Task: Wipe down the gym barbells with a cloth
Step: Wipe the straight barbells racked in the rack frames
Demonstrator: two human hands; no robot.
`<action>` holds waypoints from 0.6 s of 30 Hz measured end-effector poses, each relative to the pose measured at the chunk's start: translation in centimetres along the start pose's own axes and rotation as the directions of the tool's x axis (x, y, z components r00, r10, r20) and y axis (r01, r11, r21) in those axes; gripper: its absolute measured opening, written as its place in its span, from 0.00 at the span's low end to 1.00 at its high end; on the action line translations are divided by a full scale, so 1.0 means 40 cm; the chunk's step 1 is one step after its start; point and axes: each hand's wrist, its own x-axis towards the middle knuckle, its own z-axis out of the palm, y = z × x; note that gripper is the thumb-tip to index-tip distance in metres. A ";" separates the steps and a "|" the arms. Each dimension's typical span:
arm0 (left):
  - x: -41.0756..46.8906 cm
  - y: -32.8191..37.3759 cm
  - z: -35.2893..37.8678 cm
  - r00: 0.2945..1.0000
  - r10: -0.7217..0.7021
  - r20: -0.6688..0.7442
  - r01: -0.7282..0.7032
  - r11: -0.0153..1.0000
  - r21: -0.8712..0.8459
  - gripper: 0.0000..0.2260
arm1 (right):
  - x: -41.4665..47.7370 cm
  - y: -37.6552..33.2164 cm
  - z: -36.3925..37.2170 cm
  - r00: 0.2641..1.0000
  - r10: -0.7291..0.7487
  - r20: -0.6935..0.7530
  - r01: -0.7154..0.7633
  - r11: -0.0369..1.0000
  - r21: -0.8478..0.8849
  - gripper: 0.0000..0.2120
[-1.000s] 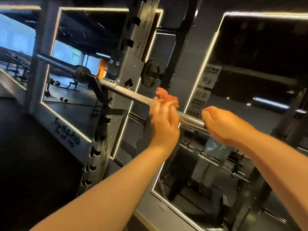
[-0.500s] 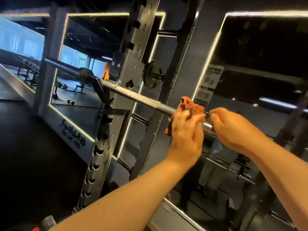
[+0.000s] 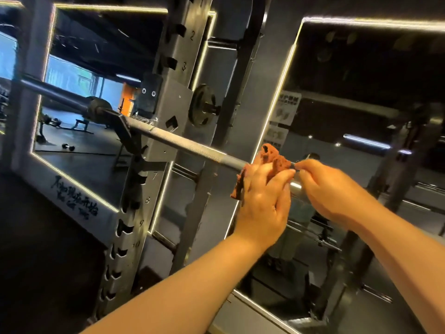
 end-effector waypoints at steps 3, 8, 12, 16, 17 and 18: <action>0.038 -0.069 -0.059 0.986 -0.127 -0.107 0.124 0.992 -0.029 0.13 | -0.009 -0.006 -0.002 1.000 -0.003 -0.001 0.003 0.999 -0.039 0.18; 0.095 -0.088 -0.083 0.785 -0.473 -0.401 0.369 0.876 -0.311 0.11 | -0.016 -0.012 -0.001 1.000 -0.023 -0.010 0.023 0.999 -0.045 0.15; 0.026 0.024 0.011 0.900 -0.371 -0.228 0.323 0.920 -0.223 0.13 | -0.031 -0.004 -0.005 0.999 -0.030 -0.013 0.028 0.994 -0.109 0.15; -0.036 0.033 0.033 1.000 -0.022 -0.009 0.021 0.997 -0.078 0.14 | -0.072 0.054 -0.043 0.998 -0.021 0.051 0.031 0.976 -0.216 0.12; -0.025 0.015 0.024 0.996 -0.057 -0.069 0.052 0.996 -0.072 0.14 | -0.088 0.081 -0.059 0.998 -0.014 0.057 0.026 0.976 -0.218 0.13; -0.006 0.004 0.013 0.974 -0.157 -0.161 0.141 0.984 -0.106 0.13 | -0.108 0.109 -0.074 0.998 -0.002 0.055 0.014 0.977 -0.212 0.15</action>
